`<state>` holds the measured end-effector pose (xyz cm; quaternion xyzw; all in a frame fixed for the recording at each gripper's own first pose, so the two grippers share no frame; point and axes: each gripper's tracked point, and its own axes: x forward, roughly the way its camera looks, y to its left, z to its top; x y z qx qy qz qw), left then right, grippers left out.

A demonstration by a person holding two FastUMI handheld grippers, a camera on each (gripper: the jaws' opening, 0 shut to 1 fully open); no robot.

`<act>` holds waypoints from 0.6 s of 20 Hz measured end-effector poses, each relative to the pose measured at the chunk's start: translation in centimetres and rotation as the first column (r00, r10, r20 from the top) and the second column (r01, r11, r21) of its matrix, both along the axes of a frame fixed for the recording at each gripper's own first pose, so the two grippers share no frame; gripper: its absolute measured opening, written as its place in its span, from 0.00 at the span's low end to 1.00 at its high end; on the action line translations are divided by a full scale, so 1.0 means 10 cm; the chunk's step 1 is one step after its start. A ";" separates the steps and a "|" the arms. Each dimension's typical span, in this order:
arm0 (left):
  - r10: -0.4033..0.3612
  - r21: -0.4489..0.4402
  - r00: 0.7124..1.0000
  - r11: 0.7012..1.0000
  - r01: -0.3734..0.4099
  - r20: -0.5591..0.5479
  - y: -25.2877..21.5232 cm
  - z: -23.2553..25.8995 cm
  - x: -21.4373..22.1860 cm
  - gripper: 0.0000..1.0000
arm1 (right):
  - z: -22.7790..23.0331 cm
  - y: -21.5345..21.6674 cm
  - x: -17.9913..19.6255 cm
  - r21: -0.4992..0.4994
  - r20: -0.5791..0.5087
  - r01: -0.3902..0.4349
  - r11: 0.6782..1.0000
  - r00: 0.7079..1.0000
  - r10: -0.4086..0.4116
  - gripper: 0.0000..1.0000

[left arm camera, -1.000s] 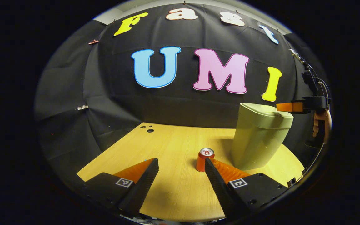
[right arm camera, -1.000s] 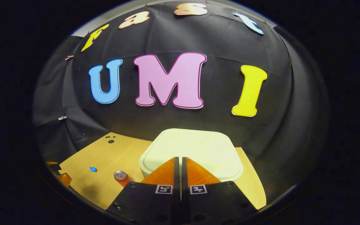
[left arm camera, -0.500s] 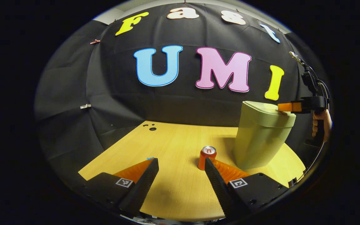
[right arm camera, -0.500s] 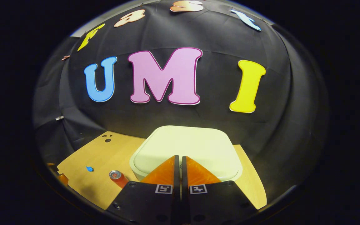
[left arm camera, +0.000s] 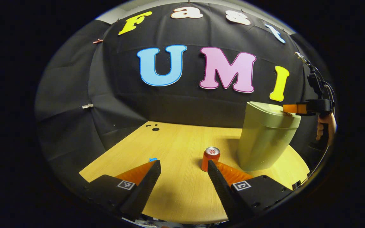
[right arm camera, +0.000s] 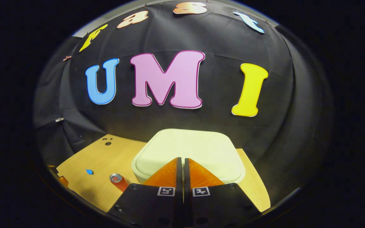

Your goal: Press the lid of the desktop garbage bin to open it, pick up the crumpled paper on the desktop and throw it into the bin, then pick up the pop can on the desktop and drop it into the bin, and finally close the garbage bin lid.

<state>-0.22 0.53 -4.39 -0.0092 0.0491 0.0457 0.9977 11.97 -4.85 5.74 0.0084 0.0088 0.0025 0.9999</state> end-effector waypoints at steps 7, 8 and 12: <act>-0.018 0.016 1.000 1.000 0.018 0.017 0.10 -0.01 -0.13 0.96 | 0.19 0.09 -0.29 -0.046 0.070 0.029 0.999 0.997 -0.025 0.05; -0.018 0.011 1.000 1.000 0.018 0.018 0.13 -0.01 -0.15 0.96 | 0.22 0.12 -0.34 -0.046 0.078 0.031 0.998 0.997 -0.027 0.05; -0.027 0.005 0.999 1.000 0.027 0.027 0.27 -0.03 -0.27 0.96 | 0.20 0.19 -0.54 -0.025 0.070 0.048 0.999 0.996 -0.046 0.07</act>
